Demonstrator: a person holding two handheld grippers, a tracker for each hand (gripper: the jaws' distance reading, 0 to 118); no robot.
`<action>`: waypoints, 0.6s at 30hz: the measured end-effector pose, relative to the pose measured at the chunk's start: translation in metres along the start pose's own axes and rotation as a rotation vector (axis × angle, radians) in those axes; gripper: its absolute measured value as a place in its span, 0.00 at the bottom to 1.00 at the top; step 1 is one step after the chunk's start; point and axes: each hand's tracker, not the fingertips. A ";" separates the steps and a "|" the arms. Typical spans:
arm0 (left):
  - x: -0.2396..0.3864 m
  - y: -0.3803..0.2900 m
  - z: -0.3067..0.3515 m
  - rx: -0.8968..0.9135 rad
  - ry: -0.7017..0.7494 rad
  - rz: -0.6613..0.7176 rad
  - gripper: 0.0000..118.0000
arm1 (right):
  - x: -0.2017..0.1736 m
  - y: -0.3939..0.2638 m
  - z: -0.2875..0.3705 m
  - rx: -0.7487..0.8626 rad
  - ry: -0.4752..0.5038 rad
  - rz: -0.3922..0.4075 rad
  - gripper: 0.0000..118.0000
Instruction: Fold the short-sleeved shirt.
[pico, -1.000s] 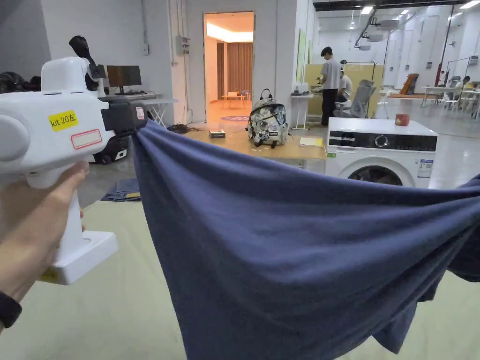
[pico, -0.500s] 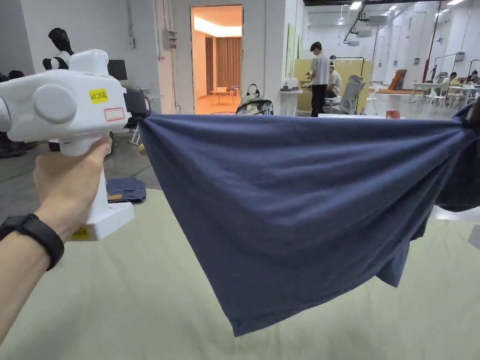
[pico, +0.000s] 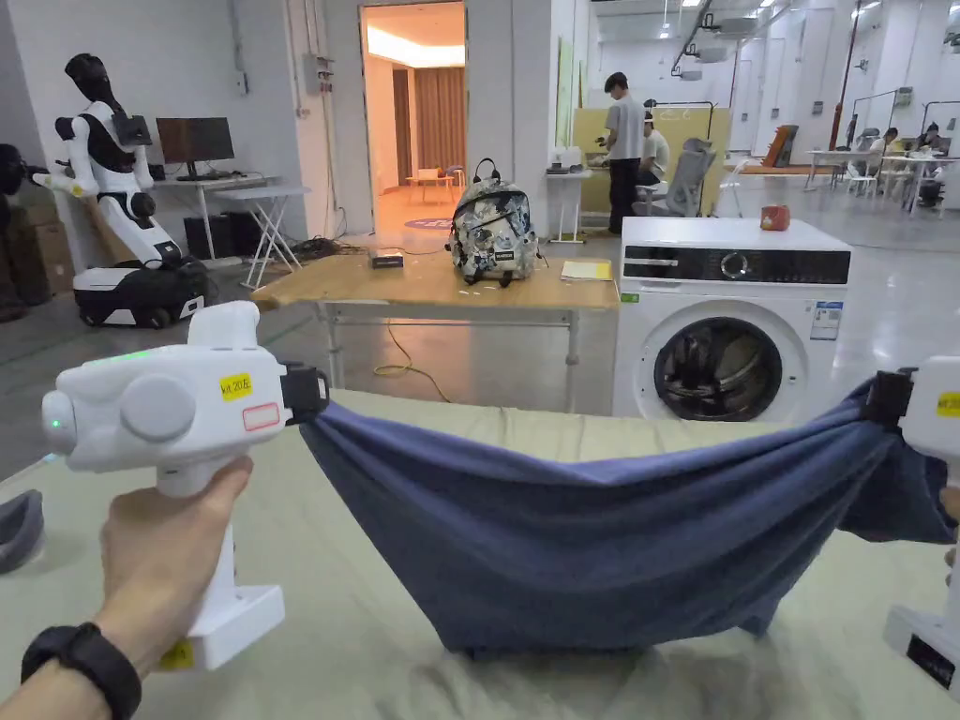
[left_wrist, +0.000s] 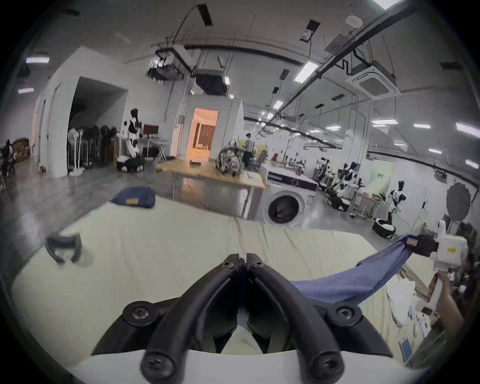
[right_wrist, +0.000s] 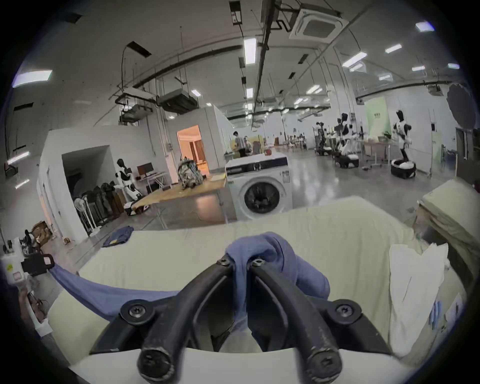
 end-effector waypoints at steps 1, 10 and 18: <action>-0.004 -0.018 0.009 -0.007 -0.012 0.006 0.00 | 0.009 -0.016 0.005 -0.015 0.006 -0.017 0.04; -0.015 -0.216 0.129 -0.183 -0.058 0.114 0.00 | 0.085 -0.202 0.133 -0.219 -0.071 -0.083 0.04; -0.037 -0.322 0.213 -0.289 0.017 0.166 0.00 | 0.107 -0.313 0.245 -0.334 -0.121 -0.169 0.04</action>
